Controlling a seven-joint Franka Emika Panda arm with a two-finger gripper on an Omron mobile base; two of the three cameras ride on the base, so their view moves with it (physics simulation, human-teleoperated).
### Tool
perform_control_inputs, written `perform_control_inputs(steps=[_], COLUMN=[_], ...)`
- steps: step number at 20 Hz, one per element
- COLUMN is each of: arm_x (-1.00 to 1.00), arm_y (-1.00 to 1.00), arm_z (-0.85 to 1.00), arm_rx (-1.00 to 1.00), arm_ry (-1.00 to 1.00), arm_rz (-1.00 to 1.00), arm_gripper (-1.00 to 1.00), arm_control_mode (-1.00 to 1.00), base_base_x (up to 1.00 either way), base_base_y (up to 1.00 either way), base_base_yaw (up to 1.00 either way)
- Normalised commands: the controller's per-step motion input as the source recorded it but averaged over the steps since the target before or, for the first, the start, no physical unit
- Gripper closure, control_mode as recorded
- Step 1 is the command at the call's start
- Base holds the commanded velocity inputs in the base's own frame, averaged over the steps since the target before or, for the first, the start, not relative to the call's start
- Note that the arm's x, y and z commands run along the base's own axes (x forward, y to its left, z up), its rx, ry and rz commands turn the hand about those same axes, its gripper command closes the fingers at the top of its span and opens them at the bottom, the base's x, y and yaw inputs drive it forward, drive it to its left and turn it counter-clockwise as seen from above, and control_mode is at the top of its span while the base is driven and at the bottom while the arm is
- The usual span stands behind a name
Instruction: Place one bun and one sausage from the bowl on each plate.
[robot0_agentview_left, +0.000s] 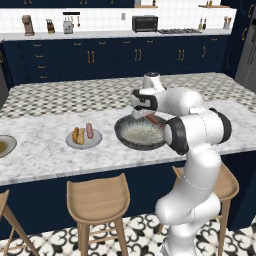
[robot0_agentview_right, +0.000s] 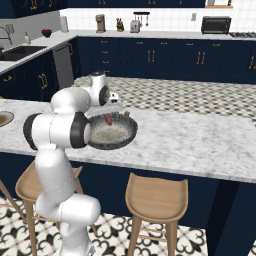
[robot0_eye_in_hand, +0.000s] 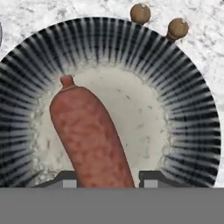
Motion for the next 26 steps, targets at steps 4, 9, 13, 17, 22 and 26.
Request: perform_control_inputs(steps=[4,9,13,17,22,26], arm_x=[-1.00,-1.00,-0.98,-0.61,-1.00,-0.62], arm_y=[0.05,-0.01,0.01,0.03,-0.18,-0.02], arm_z=[0.91,0.28,-0.14,-0.31,-0.02,0.00], arm_rx=[0.22,0.10,-0.19,-0.25,0.05,0.05], arm_ry=[0.00,0.16,0.44,0.50,0.02,-0.01], arm_rz=[0.00,-0.05,-0.03,0.00,0.10,0.12], arm_gripper=[1.00,1.00,1.00,1.00,1.00,1.00], arm_control_mode=[-1.00,-1.00,-1.00,-1.00,-1.00,-1.00], base_base_x=[0.00,0.00,0.00,0.00,0.00,0.00], base_base_y=[0.00,0.00,0.00,0.00,0.00,0.00], base_base_yaw=[0.00,0.00,0.00,0.00,0.00,0.00])
